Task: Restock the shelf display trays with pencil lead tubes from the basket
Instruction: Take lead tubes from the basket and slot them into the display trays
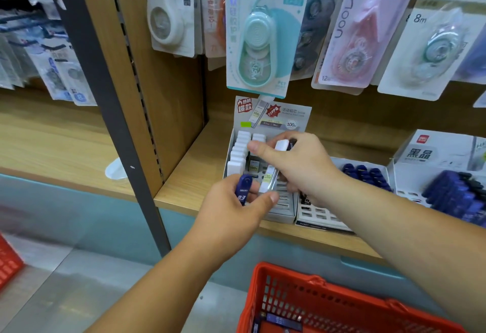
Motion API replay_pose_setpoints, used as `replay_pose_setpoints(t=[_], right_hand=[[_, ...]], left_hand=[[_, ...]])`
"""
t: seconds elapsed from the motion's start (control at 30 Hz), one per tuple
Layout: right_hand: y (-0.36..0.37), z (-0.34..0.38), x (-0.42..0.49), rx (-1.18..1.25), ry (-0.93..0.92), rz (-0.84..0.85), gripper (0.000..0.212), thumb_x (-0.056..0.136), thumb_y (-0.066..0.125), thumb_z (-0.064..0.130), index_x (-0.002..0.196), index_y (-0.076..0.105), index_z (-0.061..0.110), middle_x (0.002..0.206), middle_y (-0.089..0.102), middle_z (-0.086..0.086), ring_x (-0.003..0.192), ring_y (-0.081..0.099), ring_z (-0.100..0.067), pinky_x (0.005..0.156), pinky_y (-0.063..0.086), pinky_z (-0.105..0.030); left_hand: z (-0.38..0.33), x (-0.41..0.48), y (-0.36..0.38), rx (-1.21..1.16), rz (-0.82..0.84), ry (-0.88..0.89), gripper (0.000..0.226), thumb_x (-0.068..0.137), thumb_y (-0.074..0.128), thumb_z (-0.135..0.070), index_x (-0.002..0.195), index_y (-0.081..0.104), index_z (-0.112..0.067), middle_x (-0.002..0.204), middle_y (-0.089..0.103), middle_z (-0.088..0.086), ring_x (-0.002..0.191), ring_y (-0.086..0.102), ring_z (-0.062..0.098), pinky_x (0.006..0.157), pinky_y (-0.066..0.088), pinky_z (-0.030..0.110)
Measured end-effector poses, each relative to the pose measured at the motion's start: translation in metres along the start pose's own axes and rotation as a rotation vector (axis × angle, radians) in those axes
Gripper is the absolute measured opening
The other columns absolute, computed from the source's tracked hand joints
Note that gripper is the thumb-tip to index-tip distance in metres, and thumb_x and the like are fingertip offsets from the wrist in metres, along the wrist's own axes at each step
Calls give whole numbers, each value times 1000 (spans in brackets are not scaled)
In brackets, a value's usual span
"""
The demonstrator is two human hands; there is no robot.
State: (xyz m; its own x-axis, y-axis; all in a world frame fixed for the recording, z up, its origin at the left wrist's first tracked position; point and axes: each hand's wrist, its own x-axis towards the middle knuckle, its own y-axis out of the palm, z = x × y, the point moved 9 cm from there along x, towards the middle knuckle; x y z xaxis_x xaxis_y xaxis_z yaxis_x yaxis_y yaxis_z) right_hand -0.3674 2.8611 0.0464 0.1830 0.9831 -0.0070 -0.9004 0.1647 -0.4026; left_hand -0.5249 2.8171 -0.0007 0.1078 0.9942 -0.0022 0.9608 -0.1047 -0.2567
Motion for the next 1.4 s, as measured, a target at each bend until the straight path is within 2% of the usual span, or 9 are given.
replay_pose_setpoints(t=[0.27, 0.4, 0.5, 0.57, 0.7, 0.83, 0.93, 1.13, 1.4], right_hand=[[0, 2, 7, 184, 63, 188, 47, 73, 94, 22, 110, 68, 8, 59, 59, -8, 43, 45, -15, 41, 31, -21], [6, 6, 0, 147, 42, 285, 30, 81, 87, 9, 107, 73, 8, 57, 61, -5, 39, 42, -13, 42, 28, -21], [-11, 14, 7, 38, -60, 99, 19, 81, 87, 14, 97, 76, 16, 72, 63, -2, 46, 48, -11, 45, 35, -21], [-21, 26, 14, -149, -203, -18, 20, 81, 88, 21, 94, 73, 24, 89, 68, 4, 70, 61, -10, 60, 46, -22], [-8, 23, 24, -255, -294, 3, 24, 83, 86, 20, 86, 63, 29, 85, 64, 9, 79, 58, -9, 68, 43, -24], [3, 13, 30, -216, -277, 2, 21, 79, 89, 17, 86, 70, 22, 85, 66, 8, 79, 59, -8, 70, 45, -23], [4, 11, 31, -217, -278, 7, 21, 78, 90, 18, 83, 71, 24, 86, 67, 8, 81, 60, -7, 70, 44, -22], [6, 8, 32, -323, -307, -16, 21, 83, 87, 25, 90, 68, 31, 86, 61, 14, 85, 60, -13, 77, 48, -27], [10, 4, 37, -298, -308, -53, 23, 82, 87, 26, 92, 68, 35, 92, 63, 11, 91, 60, -15, 72, 44, -21]], left_hand=[[4, 5, -22, 48, -120, 23, 21, 83, 87, -29, 87, 66, -24, 68, 62, -11, 57, 55, -4, 51, 42, 10], [10, 7, -27, 8, -141, -30, 24, 81, 89, -24, 90, 67, -19, 72, 65, -7, 57, 59, -5, 50, 44, 10], [13, 6, -27, 36, -135, -73, 26, 85, 84, -31, 95, 62, -21, 81, 67, -2, 65, 63, 6, 55, 50, 18], [20, 7, -25, 39, -111, -142, 20, 93, 72, -31, 99, 56, -20, 78, 61, 0, 62, 54, 15, 50, 44, 23], [34, 7, -19, -150, -49, -274, 5, 97, 50, -21, 97, 52, -17, 81, 64, 9, 55, 46, 17, 48, 36, 30], [32, 5, -12, -203, 35, -221, 7, 100, 59, -10, 105, 63, -15, 90, 72, 7, 67, 67, 13, 60, 55, 26], [35, 7, -17, -203, 8, -173, 6, 97, 71, -14, 96, 74, -19, 87, 70, 1, 79, 69, 13, 70, 63, 29], [33, 4, -24, -244, -35, -168, 11, 94, 76, -17, 97, 79, -26, 85, 68, 0, 75, 67, 11, 59, 60, 28], [39, 2, -22, -298, -19, -231, 18, 95, 70, 0, 103, 76, -16, 87, 77, 3, 73, 74, 10, 64, 62, 28]])
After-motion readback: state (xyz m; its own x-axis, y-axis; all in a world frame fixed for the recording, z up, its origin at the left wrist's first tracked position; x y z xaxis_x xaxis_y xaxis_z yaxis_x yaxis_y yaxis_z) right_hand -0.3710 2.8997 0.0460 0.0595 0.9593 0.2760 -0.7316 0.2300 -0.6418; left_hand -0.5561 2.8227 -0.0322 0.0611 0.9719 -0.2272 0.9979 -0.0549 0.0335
